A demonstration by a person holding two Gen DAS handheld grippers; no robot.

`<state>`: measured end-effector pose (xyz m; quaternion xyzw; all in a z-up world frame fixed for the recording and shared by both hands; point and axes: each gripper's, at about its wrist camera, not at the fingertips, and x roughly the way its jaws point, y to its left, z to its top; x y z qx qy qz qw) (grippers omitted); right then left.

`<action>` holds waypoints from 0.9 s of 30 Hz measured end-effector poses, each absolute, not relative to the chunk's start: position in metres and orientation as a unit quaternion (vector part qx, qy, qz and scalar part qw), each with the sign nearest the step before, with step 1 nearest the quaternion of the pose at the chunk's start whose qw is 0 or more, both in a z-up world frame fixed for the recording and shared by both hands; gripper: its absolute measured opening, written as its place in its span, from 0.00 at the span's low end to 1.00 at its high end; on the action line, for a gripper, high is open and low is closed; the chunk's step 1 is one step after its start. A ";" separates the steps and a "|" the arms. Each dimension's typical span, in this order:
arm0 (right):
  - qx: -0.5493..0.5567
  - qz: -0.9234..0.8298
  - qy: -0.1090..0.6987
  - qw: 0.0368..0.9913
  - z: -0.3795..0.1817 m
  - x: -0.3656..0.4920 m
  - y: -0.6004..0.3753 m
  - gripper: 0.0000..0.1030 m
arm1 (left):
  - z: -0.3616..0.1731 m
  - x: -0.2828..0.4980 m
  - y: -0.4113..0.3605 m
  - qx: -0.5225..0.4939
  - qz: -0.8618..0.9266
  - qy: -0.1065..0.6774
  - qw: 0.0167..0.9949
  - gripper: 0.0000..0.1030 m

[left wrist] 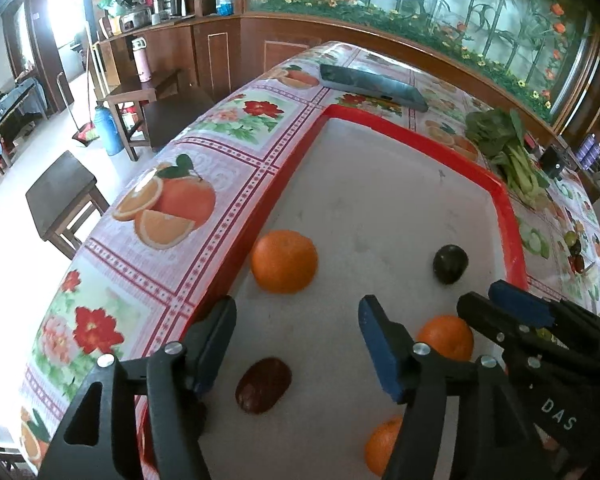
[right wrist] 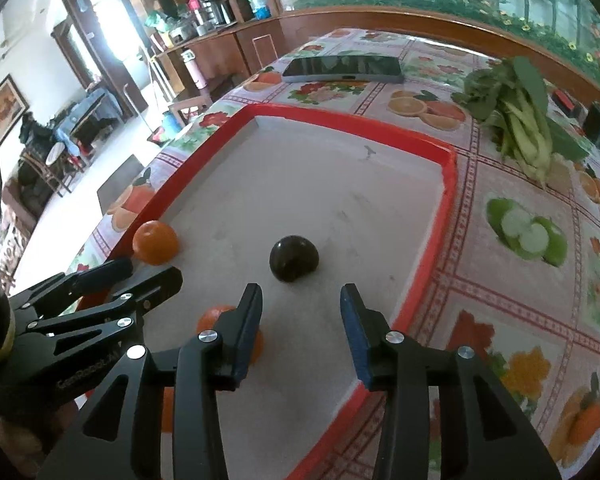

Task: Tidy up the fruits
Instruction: 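Lower the plum and orange into the tray and open both grippers, then withdraw both open grippers from the tray toward the table fruit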

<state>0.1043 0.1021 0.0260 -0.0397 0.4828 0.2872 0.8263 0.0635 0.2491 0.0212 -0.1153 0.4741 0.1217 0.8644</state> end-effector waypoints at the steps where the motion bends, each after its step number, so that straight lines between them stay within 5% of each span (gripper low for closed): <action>1: -0.041 0.287 0.482 0.827 0.027 0.101 0.101 0.40 | 0.023 0.061 0.248 -0.114 0.123 0.473 0.865 0.67; 27: -0.019 0.282 0.463 0.840 0.056 0.013 0.002 0.46 | 0.054 0.005 0.158 -0.097 0.092 0.448 0.884 0.70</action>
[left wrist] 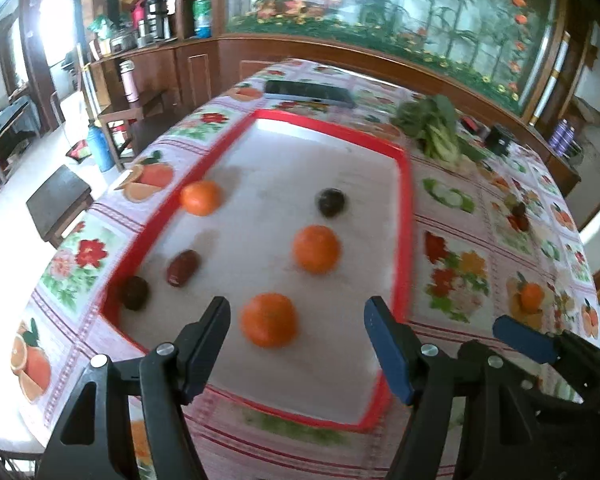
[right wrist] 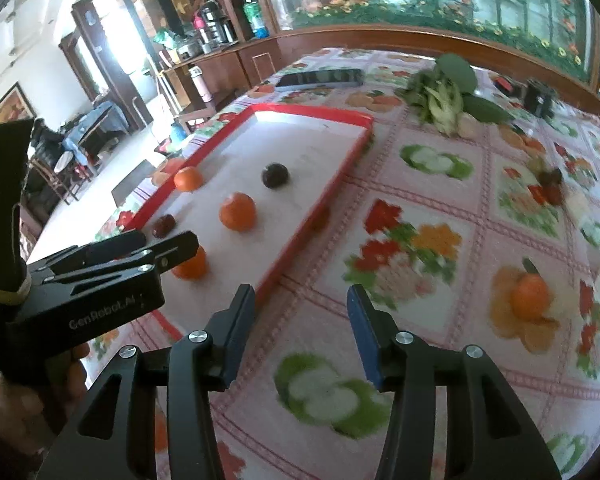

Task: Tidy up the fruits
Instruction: 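Withdraw both open grippers from the tray toward the table fruit, then close the left gripper on an orange while the right gripper grasps a white vegetable chunk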

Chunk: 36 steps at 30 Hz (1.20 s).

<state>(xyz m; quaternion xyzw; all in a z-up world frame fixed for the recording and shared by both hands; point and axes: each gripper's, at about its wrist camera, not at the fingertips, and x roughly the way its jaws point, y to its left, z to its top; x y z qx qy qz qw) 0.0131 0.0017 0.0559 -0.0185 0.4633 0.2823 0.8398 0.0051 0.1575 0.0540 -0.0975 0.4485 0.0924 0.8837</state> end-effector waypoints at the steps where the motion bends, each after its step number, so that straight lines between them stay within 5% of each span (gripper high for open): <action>1: -0.017 0.279 0.463 0.841 0.056 0.011 -0.004 0.46 | 0.054 0.006 0.150 -0.094 0.086 0.450 0.884 0.70; 23: 0.046 0.139 0.463 0.874 0.040 0.028 -0.187 0.47 | 0.035 0.052 -0.040 0.011 -0.061 0.490 0.869 0.70; 36: 0.059 0.141 0.464 0.873 0.035 0.044 -0.223 0.48 | 0.014 0.086 -0.071 0.024 -0.080 0.506 0.859 0.71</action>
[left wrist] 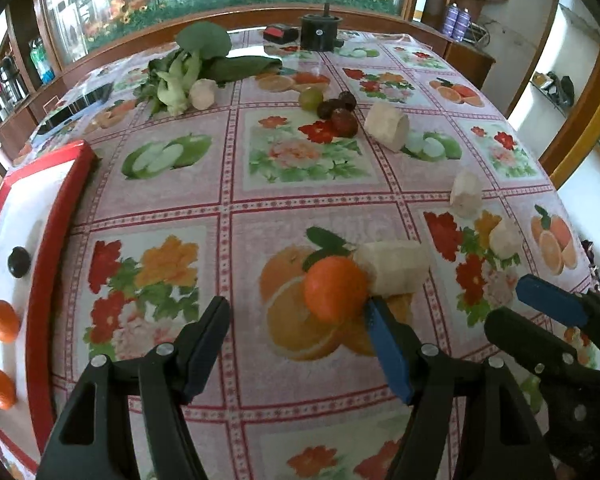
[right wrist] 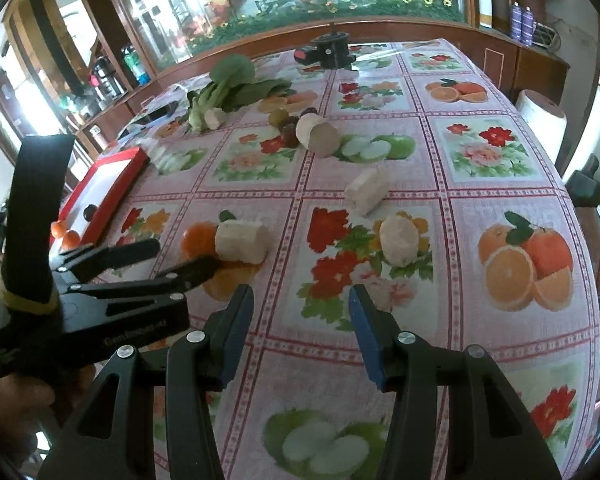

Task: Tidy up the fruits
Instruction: 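Close the left gripper on an orange while the right gripper grasps a white vegetable chunk, then carry the orange and white chunk over the tray with both grippers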

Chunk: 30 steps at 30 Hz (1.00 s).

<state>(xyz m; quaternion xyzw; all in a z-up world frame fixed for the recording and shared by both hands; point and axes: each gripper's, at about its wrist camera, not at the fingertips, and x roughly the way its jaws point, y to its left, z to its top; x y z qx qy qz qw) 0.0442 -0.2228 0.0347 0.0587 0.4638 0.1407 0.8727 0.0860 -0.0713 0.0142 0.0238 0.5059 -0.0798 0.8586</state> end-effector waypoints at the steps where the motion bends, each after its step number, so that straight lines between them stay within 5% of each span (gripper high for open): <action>1: 0.057 0.143 0.463 0.873 0.035 0.047 -0.222 0.48 | 0.013 0.088 -0.072 0.022 -0.079 0.506 0.859 0.71; 6: 0.048 0.149 0.466 0.871 0.031 0.058 -0.217 0.49 | 0.013 0.097 -0.071 0.006 -0.083 0.494 0.866 0.65; 9: 0.045 0.153 0.468 0.869 0.028 0.061 -0.214 0.49 | 0.015 0.095 -0.074 -0.002 -0.117 0.490 0.864 0.35; 24: -0.032 0.181 0.472 0.862 0.011 0.093 -0.167 0.48 | 0.015 0.077 -0.035 -0.025 -0.103 0.494 0.863 0.35; 27: -0.055 0.186 0.459 0.867 0.011 0.091 -0.161 0.34 | 0.014 0.075 -0.031 -0.032 -0.106 0.490 0.864 0.35; 30: -0.062 0.183 0.452 0.870 0.012 0.088 -0.160 0.32 | 0.015 0.073 -0.031 -0.032 -0.107 0.487 0.866 0.35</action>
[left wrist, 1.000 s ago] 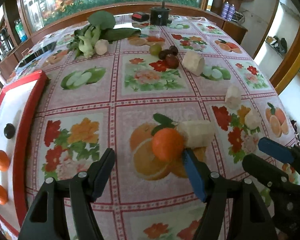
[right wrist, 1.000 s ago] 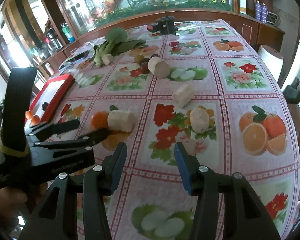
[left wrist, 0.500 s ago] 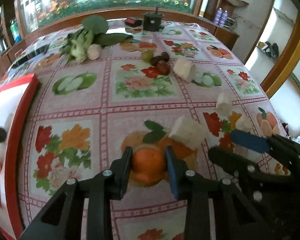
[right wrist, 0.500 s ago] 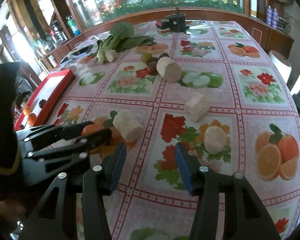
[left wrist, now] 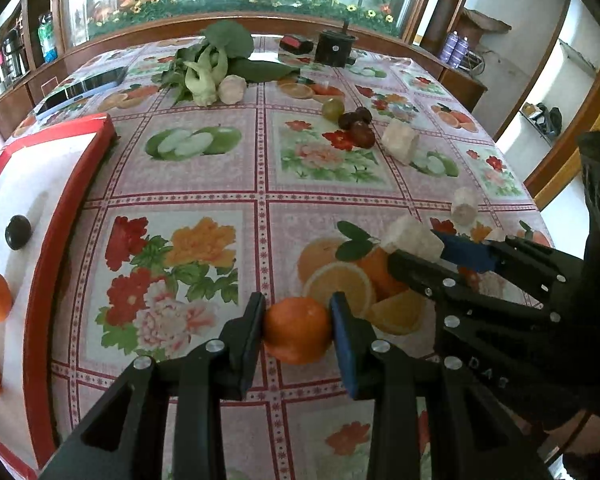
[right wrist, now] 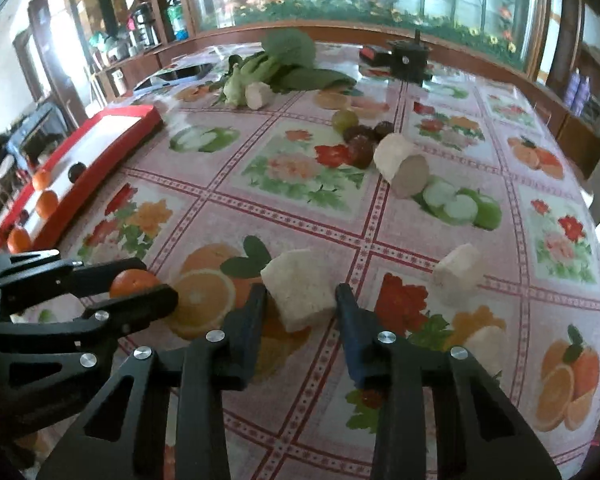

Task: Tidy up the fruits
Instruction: 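Carry the orange and white chunk over the tray with both grippers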

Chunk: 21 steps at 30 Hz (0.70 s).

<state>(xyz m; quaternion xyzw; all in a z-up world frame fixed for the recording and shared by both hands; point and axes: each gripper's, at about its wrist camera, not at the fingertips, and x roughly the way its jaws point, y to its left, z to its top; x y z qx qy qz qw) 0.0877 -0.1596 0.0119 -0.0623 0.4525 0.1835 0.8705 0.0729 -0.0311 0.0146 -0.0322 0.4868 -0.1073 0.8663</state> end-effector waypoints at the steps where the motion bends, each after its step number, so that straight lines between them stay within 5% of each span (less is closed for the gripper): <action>1: -0.055 0.183 0.453 0.871 0.013 0.086 -0.162 0.31 | 0.015 0.071 -0.031 -0.031 -0.110 0.485 0.867 0.35; 21: -0.014 0.158 0.472 0.867 0.016 0.067 -0.177 0.30 | 0.014 0.036 -0.010 -0.032 -0.128 0.484 0.865 0.35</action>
